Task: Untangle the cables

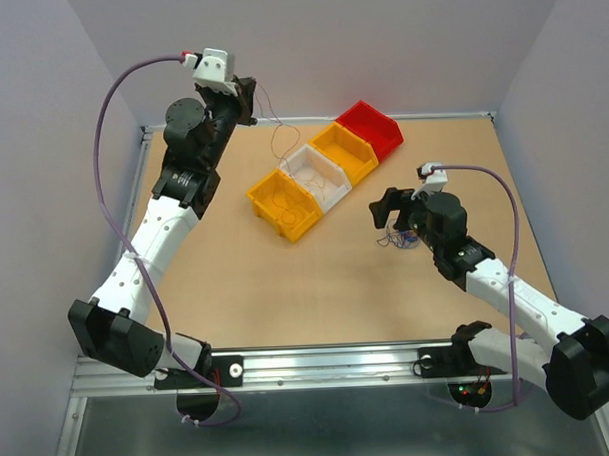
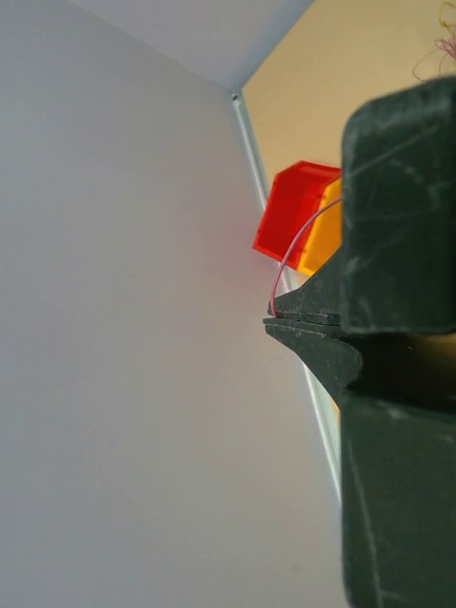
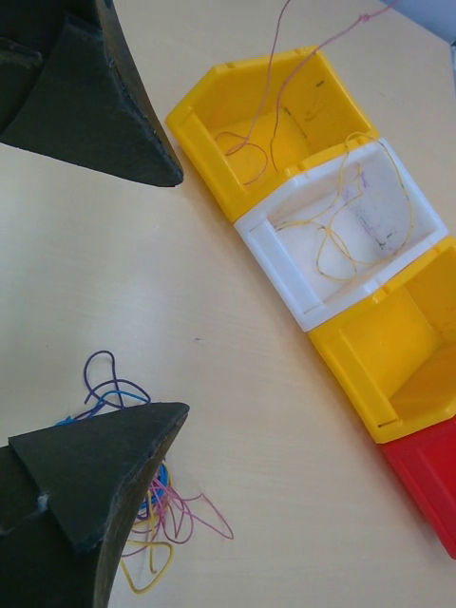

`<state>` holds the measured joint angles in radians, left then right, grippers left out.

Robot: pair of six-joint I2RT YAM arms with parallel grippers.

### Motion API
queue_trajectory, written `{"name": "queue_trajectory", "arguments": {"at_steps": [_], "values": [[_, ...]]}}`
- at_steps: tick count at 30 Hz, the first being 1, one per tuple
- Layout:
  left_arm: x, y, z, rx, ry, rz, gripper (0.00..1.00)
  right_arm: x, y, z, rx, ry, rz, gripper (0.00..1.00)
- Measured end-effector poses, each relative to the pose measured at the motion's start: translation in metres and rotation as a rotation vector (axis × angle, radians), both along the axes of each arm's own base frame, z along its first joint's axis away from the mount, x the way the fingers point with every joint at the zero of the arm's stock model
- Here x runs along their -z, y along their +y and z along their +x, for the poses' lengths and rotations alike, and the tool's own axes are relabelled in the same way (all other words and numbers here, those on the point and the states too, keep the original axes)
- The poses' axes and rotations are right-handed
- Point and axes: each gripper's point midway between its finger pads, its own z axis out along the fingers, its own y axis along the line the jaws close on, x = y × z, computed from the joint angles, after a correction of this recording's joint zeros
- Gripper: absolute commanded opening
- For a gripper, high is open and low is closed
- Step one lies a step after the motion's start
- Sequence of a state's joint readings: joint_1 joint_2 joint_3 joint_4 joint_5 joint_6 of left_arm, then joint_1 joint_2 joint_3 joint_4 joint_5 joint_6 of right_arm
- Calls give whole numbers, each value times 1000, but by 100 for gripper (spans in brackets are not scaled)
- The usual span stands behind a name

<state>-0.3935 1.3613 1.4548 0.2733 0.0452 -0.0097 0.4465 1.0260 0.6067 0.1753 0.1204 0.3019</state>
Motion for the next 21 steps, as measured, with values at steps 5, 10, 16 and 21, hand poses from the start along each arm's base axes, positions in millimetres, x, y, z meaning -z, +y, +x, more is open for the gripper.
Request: {"name": "queue_trajectory", "arguments": {"at_steps": [5, 10, 16, 21], "values": [[25, 2, 8, -29, 33, 56, 0, -5, 15, -5, -88, -17, 19, 100], [35, 7, 12, -58, 30, 88, 0, -19, 49, -11, -281, -89, 80, 98], [49, 12, 16, -89, 43, 134, 0, -3, 93, -5, -484, -81, 145, 100], [51, 16, 16, -114, 29, 138, 0, -1, 136, 16, -578, -69, 176, 100]]}}
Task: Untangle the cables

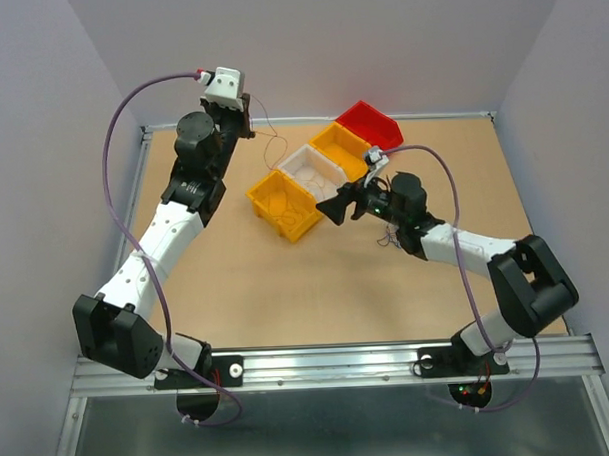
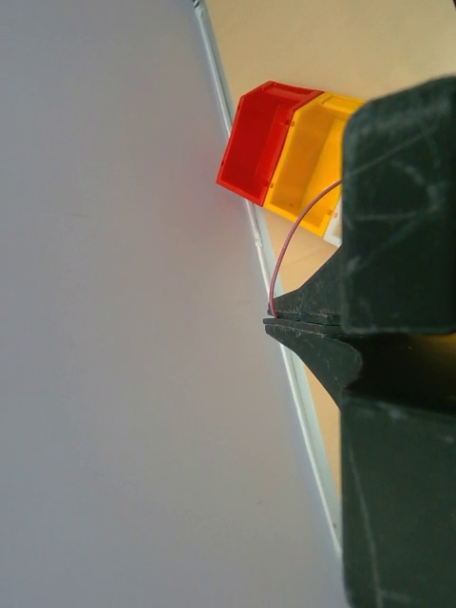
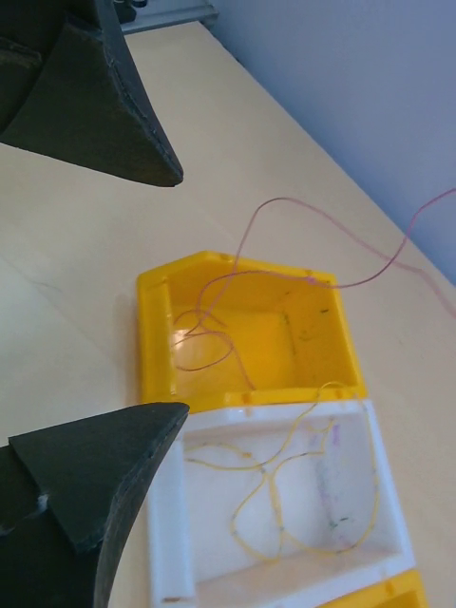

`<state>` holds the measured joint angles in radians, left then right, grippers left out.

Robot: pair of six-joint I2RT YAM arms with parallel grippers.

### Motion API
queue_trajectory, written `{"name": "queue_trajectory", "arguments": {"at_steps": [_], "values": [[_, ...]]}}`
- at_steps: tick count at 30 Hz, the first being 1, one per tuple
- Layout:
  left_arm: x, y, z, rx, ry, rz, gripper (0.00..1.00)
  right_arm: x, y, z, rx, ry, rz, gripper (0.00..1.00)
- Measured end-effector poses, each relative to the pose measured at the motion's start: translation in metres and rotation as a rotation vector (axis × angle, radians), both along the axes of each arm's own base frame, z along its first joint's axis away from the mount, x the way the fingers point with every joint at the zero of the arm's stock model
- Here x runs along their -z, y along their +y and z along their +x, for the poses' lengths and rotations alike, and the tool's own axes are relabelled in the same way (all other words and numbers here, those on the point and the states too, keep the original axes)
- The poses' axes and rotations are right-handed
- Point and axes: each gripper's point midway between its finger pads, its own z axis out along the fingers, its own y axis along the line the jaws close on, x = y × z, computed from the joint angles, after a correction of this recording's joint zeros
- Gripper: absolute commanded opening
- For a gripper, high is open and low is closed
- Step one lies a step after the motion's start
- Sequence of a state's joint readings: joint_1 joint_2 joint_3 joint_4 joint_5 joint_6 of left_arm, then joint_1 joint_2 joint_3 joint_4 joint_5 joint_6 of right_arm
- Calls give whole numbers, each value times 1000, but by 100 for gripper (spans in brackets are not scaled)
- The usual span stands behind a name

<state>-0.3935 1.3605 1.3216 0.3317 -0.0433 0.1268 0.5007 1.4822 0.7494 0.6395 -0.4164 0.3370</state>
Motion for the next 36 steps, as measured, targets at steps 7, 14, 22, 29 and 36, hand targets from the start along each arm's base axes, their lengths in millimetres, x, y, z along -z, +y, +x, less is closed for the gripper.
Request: {"name": "queue_trajectory", "arguments": {"at_steps": [7, 14, 22, 29, 36], "values": [[23, 2, -4, -3, 21, 0, 0, -27, 68, 28, -99, -91, 68, 100], [26, 2, -6, 1, 26, -7, 0, -5, 112, 66, -114, -71, 88, 96], [11, 5, -22, 17, -8, -47, 0, 20, 137, 88, -98, -32, 93, 89], [-4, 8, -32, 23, -38, -74, 0, 11, 157, 80, -112, -52, 113, 29], [9, 10, -25, 15, -13, -73, 0, 10, 163, 76, -103, -34, 129, 1]]}}
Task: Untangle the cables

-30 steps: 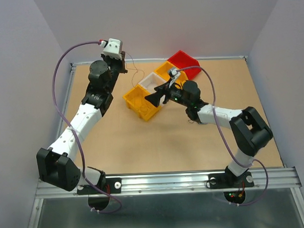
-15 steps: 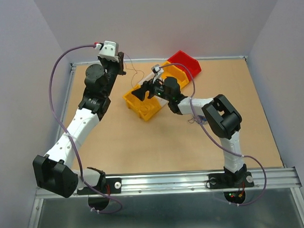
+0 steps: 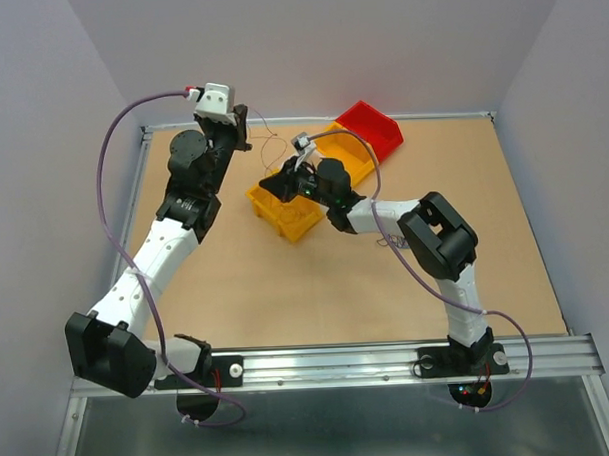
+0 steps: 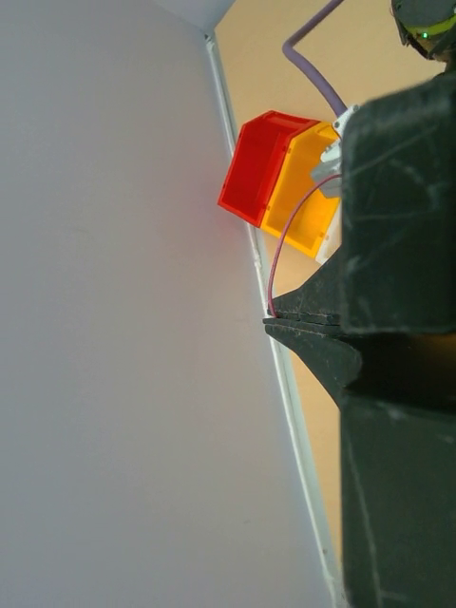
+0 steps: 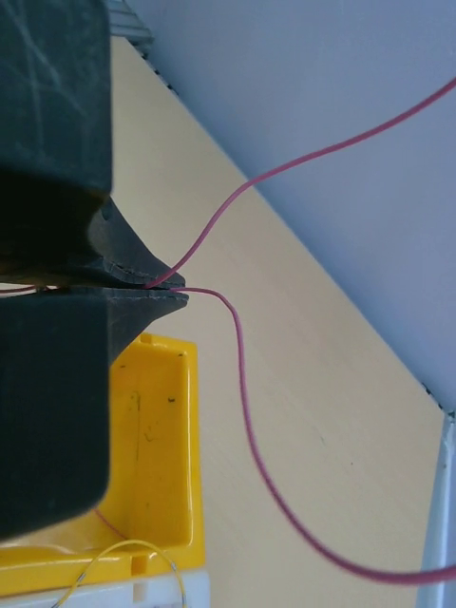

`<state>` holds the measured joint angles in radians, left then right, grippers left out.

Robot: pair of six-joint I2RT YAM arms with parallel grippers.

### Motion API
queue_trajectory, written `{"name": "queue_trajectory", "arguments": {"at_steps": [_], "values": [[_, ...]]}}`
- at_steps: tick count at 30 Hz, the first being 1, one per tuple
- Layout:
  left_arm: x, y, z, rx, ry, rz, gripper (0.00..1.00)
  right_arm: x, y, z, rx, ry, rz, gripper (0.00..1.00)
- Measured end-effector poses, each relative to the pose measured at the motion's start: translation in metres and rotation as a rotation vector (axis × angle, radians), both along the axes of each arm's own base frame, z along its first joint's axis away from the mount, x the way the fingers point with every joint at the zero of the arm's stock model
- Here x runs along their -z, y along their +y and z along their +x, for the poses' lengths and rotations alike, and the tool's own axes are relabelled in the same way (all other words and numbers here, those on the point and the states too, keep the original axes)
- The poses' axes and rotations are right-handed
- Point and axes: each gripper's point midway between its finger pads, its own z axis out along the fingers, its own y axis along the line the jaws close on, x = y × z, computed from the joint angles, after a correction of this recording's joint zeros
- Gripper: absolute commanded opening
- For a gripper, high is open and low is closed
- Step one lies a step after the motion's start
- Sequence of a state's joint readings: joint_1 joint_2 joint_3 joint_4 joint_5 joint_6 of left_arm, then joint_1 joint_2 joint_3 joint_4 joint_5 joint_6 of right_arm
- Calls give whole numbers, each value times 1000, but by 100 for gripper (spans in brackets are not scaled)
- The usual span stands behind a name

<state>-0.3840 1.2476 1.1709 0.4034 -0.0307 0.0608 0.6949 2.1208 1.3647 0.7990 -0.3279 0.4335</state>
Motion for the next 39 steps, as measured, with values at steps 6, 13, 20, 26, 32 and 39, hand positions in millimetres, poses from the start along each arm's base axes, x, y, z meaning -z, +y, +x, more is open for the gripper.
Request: {"name": "queue_trajectory", "arguments": {"at_steps": [6, 13, 20, 26, 32, 39], "values": [[42, 13, 35, -54, 89, 25, 0, 23, -13, 2, 72, 41, -25, 1], [117, 38, 76, -168, 251, 74, 0, 54, -43, -2, 167, 101, -77, 1], [167, 57, 95, -292, 380, 147, 0, 56, -73, -3, 234, 115, -61, 1], [176, 86, 102, -434, 421, 172, 0, 58, -93, -1, 310, 141, -36, 1], [177, 142, 106, -560, 438, 79, 0, 67, -111, -5, 369, 179, -6, 1], [184, 151, 100, -509, 449, 36, 0, 46, -114, 0, 386, 156, 70, 1]]}}
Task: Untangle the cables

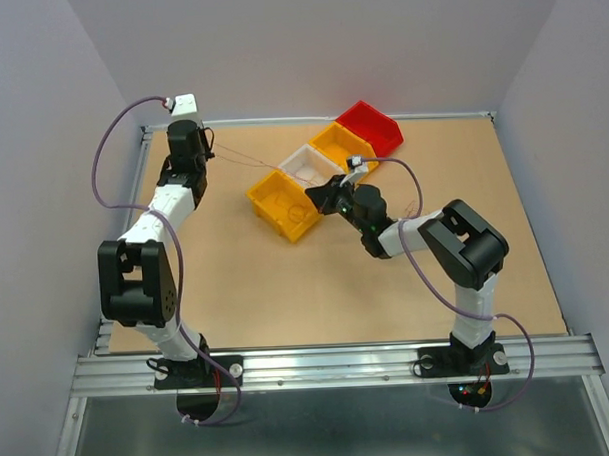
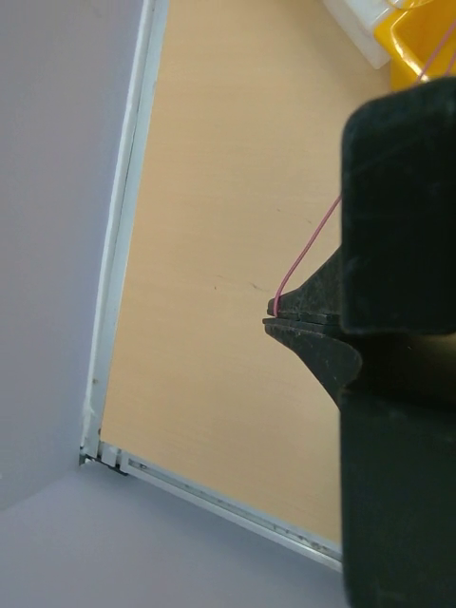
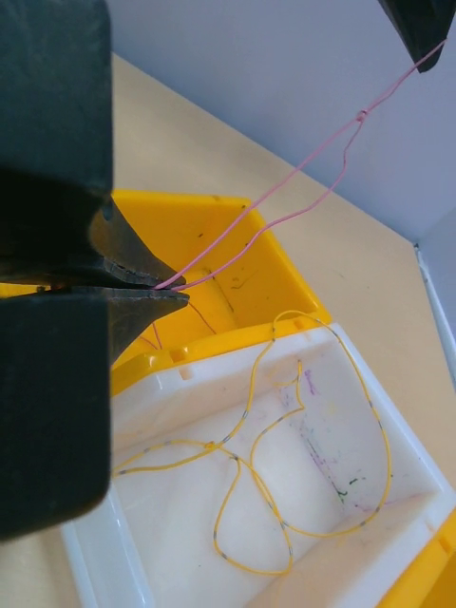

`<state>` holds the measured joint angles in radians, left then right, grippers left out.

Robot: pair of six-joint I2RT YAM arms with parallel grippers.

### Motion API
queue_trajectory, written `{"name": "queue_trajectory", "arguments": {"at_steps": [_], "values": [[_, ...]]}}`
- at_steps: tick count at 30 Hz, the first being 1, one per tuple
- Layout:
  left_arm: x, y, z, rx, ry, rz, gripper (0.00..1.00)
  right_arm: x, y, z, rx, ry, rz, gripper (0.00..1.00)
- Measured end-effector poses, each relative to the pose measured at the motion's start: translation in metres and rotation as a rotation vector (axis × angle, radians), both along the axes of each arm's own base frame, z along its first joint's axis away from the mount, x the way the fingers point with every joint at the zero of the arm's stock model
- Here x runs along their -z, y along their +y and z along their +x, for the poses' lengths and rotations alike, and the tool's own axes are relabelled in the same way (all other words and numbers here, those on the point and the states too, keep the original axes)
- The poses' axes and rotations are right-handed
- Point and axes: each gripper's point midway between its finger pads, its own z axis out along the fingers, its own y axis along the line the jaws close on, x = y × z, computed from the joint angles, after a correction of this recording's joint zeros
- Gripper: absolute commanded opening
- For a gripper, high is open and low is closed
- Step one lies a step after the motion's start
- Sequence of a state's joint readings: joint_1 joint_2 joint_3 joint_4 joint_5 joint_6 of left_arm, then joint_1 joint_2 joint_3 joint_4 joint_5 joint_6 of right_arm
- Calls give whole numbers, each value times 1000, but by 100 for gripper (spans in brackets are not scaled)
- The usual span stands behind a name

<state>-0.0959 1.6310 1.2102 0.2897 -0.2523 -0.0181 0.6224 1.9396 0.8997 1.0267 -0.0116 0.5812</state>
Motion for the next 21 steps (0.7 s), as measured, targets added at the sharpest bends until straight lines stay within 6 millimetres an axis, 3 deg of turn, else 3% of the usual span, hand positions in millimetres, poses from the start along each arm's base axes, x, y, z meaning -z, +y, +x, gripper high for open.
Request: {"name": "queue_trajectory", "arguments": {"at_steps": [6, 13, 16, 21], "values": [[-22, -11, -3, 60, -52, 3, 0, 3, -8, 4, 36, 23, 19, 1], [-23, -32, -8, 185, -46, 78, 1, 6, -12, 5, 58, 53, 44, 0], [-25, -52, -13, 263, -40, 170, 1, 6, -12, 5, 58, 58, 50, 1], [-26, -110, -27, 384, -40, 385, 1, 8, -12, 5, 60, 64, 49, 0]]}}
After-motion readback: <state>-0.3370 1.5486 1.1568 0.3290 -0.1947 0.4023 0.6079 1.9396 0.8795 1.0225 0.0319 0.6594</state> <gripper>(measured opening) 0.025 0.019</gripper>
